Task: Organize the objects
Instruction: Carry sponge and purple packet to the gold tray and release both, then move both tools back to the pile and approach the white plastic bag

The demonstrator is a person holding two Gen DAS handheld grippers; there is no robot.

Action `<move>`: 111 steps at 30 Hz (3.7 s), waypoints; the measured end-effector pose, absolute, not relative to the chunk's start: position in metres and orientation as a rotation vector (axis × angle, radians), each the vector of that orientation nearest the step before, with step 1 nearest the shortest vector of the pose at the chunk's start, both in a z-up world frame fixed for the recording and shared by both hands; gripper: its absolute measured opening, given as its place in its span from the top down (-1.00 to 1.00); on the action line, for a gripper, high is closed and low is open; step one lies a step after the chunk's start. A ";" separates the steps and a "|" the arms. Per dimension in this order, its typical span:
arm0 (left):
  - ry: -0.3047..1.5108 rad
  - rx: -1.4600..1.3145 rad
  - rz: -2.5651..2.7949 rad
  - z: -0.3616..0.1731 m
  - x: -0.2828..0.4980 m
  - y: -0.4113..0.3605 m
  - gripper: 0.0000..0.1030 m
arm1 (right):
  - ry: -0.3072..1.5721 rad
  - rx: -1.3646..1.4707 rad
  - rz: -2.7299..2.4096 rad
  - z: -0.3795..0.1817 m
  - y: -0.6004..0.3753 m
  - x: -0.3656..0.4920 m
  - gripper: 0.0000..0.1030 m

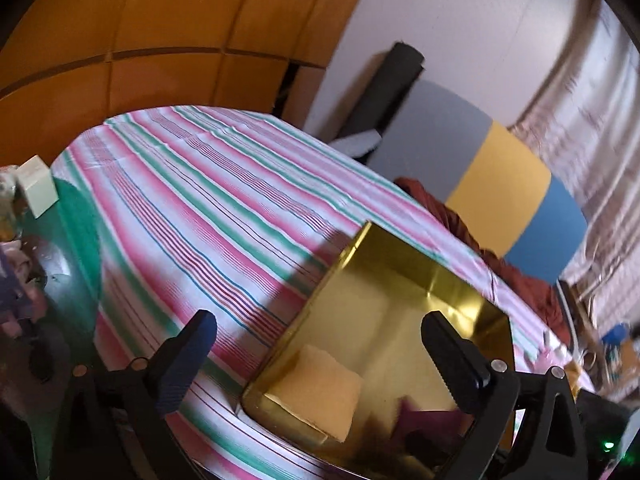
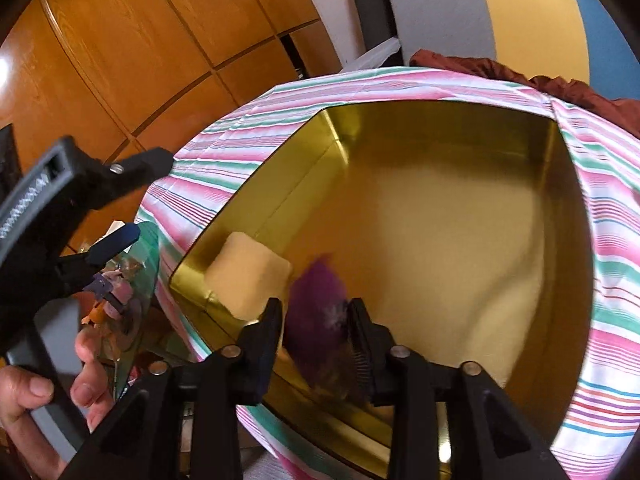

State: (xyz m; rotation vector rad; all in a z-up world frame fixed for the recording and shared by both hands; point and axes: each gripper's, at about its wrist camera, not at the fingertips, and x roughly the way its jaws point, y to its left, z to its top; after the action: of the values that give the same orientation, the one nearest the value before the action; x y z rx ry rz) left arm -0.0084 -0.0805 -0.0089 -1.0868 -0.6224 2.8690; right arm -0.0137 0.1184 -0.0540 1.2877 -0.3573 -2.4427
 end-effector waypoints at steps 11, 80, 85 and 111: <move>-0.698 -1.196 2.809 -0.027 -0.004 -0.080 -1.00 | -0.430 1.086 -2.639 -0.010 0.159 0.017 0.04; -0.049 -1.131 2.152 -0.020 0.089 0.176 -1.00 | -0.795 1.286 -3.129 -0.083 0.482 0.090 0.36; -0.061 -1.148 2.143 -0.023 0.087 0.178 -1.00 | -0.725 1.247 -2.998 -0.082 0.439 0.111 0.35; -0.037 -1.153 2.123 -0.015 0.079 0.202 -1.00 | -0.553 1.342 -3.113 -0.087 0.454 0.062 0.05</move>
State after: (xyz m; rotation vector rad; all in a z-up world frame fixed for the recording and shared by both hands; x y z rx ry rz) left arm 0.0793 0.2023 -0.0147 -1.1530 -0.0374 2.1234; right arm 0.0621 0.4539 -0.0870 1.3421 -0.5527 -3.1130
